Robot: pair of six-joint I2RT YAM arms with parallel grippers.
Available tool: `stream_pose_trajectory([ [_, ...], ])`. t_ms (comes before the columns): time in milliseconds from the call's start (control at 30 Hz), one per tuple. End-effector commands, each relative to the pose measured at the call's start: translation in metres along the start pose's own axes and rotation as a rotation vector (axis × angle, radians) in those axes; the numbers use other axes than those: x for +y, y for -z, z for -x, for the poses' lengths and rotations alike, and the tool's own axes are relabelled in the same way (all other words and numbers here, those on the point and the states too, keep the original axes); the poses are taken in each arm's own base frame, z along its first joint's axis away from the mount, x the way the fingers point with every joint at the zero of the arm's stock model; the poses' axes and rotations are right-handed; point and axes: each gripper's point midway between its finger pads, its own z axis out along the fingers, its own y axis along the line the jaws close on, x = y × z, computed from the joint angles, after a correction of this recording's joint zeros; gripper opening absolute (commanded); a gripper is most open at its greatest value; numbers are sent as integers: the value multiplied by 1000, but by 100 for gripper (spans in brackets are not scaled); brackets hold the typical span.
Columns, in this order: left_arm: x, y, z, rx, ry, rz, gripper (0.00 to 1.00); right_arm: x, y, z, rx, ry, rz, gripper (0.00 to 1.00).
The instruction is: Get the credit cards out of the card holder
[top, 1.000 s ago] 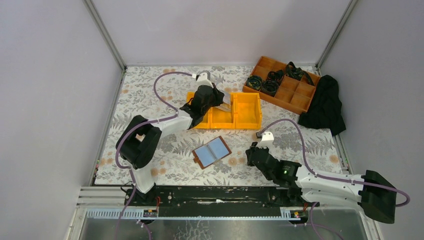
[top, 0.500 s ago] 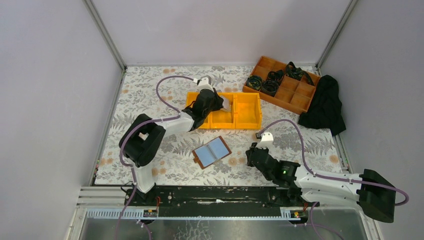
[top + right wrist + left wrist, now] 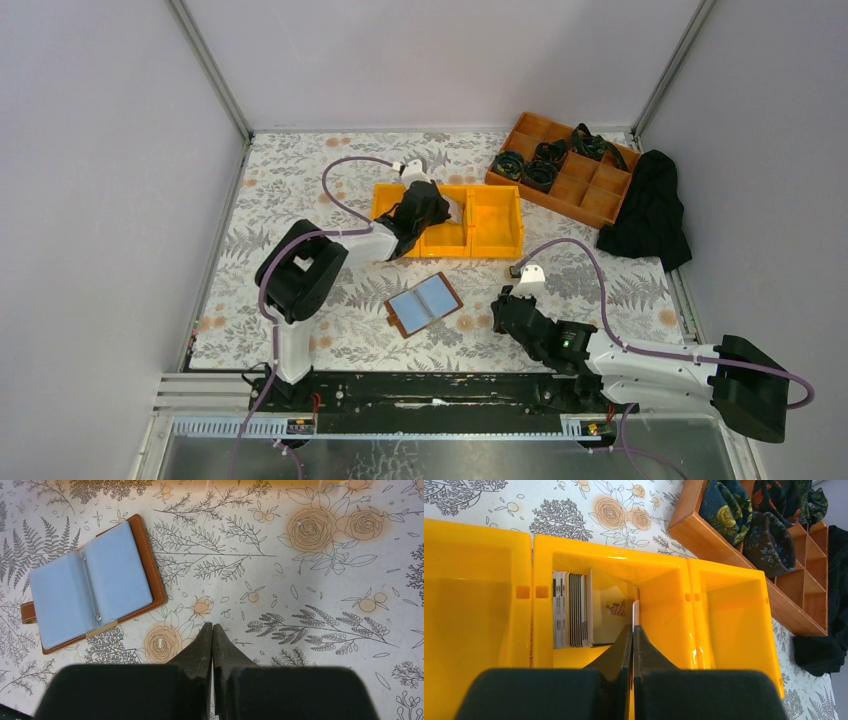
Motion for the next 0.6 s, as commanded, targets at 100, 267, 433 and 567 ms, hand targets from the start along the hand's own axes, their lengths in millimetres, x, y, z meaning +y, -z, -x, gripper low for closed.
stream_pose_trajectory([
  [100,-6,-10,17,-70,15,24,2,-3,-2,9,-43,-32,-19,3],
  [267,-6,-10,21,-81,13,24,3,-4,-2,7,-37,-32,-19,3],
  [433,-4,-15,14,-61,0,27,10,-4,-3,6,-34,-36,-17,4],
  [567,-6,-17,13,-55,-1,20,23,-5,-3,4,-31,-37,-17,3],
])
